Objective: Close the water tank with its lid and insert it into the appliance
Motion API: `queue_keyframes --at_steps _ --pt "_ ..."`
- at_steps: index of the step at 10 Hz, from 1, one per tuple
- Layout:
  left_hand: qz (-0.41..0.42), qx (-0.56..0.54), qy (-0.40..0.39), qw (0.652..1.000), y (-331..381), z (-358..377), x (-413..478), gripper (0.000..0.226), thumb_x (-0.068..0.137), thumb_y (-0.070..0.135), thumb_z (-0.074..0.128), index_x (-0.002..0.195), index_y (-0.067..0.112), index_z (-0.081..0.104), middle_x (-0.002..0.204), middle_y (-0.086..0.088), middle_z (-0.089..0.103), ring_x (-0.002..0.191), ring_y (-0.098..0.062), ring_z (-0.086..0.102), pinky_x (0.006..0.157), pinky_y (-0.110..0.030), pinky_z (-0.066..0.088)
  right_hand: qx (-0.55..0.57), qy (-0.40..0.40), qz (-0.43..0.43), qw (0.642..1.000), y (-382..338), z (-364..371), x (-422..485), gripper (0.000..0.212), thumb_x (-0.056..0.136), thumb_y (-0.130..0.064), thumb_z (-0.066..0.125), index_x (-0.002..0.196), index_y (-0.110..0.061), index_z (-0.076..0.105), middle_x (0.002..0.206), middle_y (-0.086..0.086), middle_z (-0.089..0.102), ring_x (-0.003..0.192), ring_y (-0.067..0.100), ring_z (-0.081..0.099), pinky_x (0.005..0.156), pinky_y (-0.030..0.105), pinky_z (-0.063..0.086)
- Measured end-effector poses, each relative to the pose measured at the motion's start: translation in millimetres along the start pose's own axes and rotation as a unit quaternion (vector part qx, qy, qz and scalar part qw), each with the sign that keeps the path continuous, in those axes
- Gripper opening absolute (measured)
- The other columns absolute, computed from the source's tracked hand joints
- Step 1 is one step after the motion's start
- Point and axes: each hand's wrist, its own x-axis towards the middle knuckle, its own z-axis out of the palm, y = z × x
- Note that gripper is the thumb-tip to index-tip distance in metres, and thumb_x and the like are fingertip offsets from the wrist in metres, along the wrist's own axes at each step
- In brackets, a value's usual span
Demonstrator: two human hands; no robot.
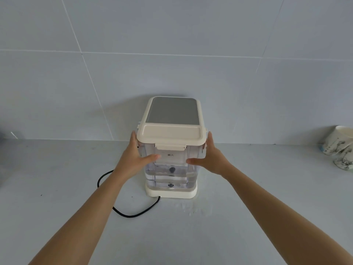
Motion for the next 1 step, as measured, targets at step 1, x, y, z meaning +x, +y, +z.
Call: queue_keyframes --at_steps 1 --pt "0.015 0.047 0.062 0.997 26.9 -5.3 -11.1 0.109 0.074 0.034 0.071 0.147 0.015 -0.007 0.16 0.001 0.003 0.146 -0.016 0.009 0.115 -0.033 0.016 -0.028 0.014 -0.008 0.999 -12.3 -16.2 -10.7 0.12 0.072 -0.031 0.072 0.141 -0.013 -0.024 0.158 0.003 0.006 0.141 0.024 0.023 0.109 0.03 0.025"
